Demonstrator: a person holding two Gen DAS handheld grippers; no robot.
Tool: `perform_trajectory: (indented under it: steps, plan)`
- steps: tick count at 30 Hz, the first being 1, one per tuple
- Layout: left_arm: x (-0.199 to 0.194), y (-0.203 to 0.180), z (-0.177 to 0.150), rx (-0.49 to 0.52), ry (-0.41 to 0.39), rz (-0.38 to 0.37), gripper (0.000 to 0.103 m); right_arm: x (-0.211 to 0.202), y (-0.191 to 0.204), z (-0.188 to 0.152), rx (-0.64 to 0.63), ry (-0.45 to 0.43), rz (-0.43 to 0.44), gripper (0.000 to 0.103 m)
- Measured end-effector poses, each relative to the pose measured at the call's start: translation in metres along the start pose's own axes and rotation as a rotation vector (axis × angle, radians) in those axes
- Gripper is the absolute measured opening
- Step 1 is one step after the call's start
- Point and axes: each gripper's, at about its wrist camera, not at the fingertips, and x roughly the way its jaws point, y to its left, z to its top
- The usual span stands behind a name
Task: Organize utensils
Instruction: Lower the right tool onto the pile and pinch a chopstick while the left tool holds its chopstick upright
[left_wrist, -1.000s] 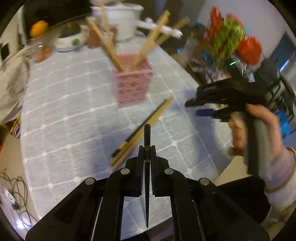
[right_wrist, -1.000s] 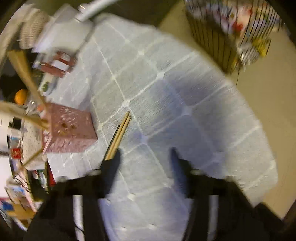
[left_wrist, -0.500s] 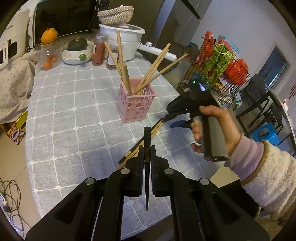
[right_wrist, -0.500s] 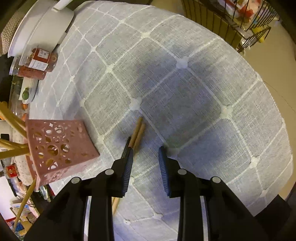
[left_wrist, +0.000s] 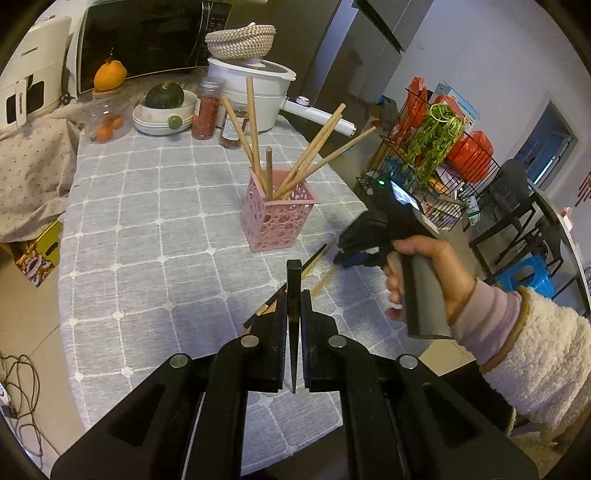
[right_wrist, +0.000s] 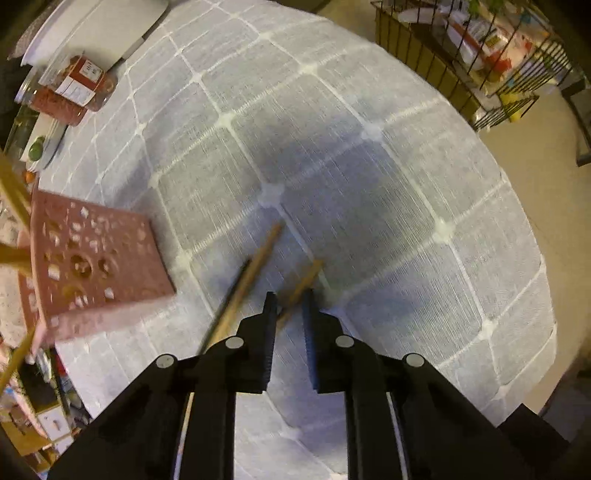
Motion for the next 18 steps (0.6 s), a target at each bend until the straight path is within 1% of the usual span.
perform_trajectory:
  steps: [3, 4, 6, 8, 12, 15, 18]
  plan:
    - [0.000, -0.002, 0.000, 0.011, 0.000, 0.007, 0.006, 0.001, -0.005, -0.006, 0.029, 0.030, 0.023, 0.011]
    - [0.000, -0.004, 0.000, 0.016, 0.001, 0.007, 0.006, 0.001, -0.004, -0.008, 0.031, 0.019, 0.022, 0.012]
    - [-0.001, -0.005, -0.001, 0.022, 0.002, 0.007, 0.006, 0.000, -0.004, -0.012, 0.041, -0.016, 0.020, 0.012]
    - [-0.003, -0.005, -0.002, 0.015, 0.000, 0.002, 0.006, -0.002, -0.005, -0.017, 0.055, -0.048, 0.036, 0.011]
    - [-0.010, -0.009, -0.003, 0.014, -0.015, -0.006, 0.006, -0.003, -0.018, -0.022, 0.082, -0.111, 0.104, 0.008]
    - [-0.018, -0.014, -0.001, 0.016, -0.039, -0.001, 0.006, -0.012, -0.026, -0.026, 0.063, -0.176, 0.123, 0.007]
    - [-0.029, -0.023, 0.004, 0.022, -0.074, 0.009, 0.006, -0.025, -0.036, -0.029, 0.030, -0.221, 0.132, 0.007]
